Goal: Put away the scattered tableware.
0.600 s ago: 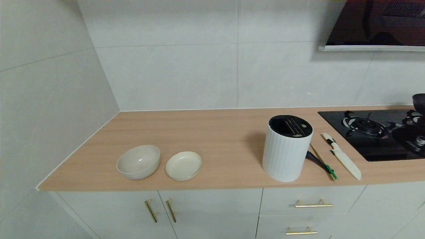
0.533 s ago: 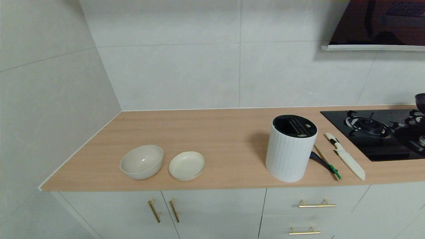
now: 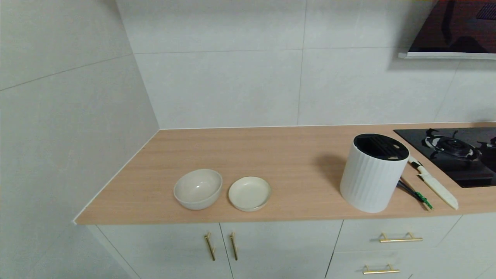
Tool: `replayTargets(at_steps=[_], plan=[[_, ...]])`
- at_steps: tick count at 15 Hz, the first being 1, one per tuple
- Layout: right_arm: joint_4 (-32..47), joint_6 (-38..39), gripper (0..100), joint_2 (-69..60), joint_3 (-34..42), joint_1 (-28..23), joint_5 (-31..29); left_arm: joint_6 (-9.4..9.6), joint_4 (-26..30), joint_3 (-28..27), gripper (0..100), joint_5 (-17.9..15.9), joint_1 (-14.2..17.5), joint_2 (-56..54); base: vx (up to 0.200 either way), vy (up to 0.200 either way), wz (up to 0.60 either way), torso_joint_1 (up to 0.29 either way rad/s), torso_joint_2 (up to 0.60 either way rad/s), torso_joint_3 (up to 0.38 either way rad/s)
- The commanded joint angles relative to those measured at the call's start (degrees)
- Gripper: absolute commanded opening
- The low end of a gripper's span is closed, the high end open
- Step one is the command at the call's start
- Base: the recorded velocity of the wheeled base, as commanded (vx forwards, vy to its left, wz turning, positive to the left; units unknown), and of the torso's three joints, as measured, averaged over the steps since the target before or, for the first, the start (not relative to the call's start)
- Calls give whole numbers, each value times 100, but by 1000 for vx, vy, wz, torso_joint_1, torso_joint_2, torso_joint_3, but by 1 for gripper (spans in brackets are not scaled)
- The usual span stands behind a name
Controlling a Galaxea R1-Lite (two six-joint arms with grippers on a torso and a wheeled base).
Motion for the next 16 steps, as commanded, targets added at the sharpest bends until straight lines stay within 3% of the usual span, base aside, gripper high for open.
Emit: replayTargets(at_steps=[1,8,16], plan=[[0,2,100,0,10,0,1,0,-1,1,100,1,0,0,0,200,0,2,-2,-2],[0,2,100,0,1,0,1,0,-1,1,100,1,0,0,0,200,0,2,1,1],[0,2,100,0,1,0,1,0,-1,1,100,1,0,0,0,0,0,0,0,0]])
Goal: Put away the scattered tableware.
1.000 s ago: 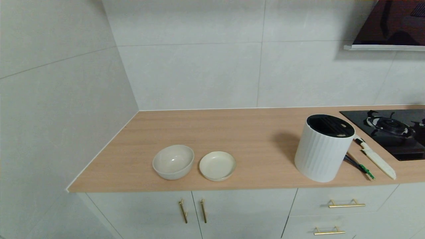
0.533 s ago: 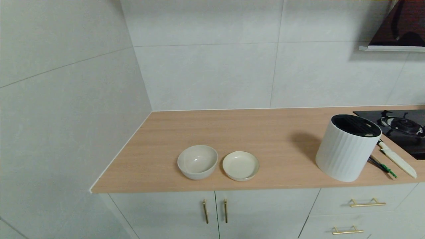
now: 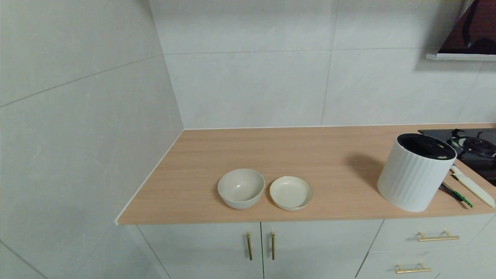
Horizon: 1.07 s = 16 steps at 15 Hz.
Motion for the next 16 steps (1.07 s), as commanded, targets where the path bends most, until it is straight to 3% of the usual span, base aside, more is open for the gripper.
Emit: replayTargets(at_steps=[1,6,16], plan=[[0,0,100,0,1,2,-4,0,-1,1,100,1,0,0,0,0,0,0,0,0],[0,8,100,0,1,2,-4,0,-1,1,100,1,0,0,0,0,0,-24,54,29],[0,0,100,0,1,2,-4,0,-1,1,100,1,0,0,0,0,0,-213,470,252]])
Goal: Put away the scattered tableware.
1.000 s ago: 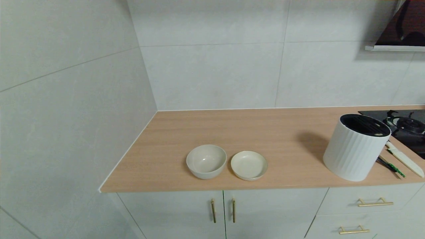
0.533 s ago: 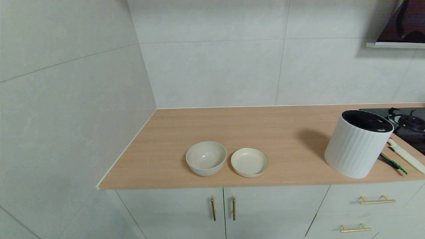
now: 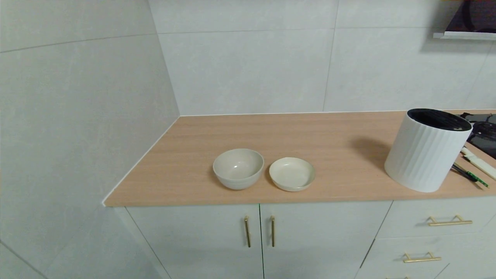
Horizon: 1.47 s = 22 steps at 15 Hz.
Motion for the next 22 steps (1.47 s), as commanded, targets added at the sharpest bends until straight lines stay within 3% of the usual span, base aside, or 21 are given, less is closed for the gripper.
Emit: replayTargets(at_steps=[1,22], plan=[[0,0,100,0,-1,0,2,0,1,1,100,1,0,0,0,0,0,-246,554,290],[0,8,100,0,-1,0,2,0,1,1,100,1,0,0,0,0,0,-191,489,297]])
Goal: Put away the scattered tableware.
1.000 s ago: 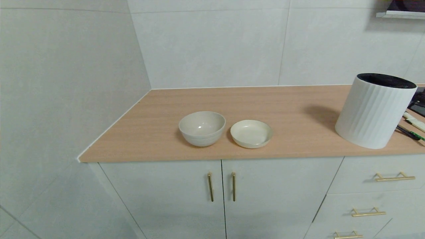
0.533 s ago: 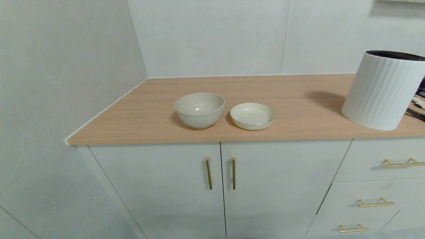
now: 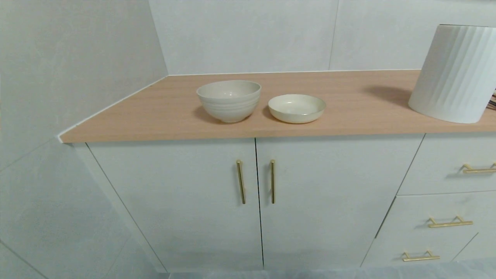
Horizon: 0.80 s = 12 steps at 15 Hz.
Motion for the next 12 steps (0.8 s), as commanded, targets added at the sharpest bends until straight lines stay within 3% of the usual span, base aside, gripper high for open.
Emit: replayTargets(at_steps=[1,4,12], plan=[[0,1,100,0,1,0,2,0,4,1,100,2,0,0,0,0,0,-124,447,330],[0,-8,100,0,1,0,2,0,4,1,100,2,0,0,0,0,0,-63,276,203],[0,-8,100,9,10,0,2,0,4,1,100,2,0,0,0,0,0,-5,16,11]])
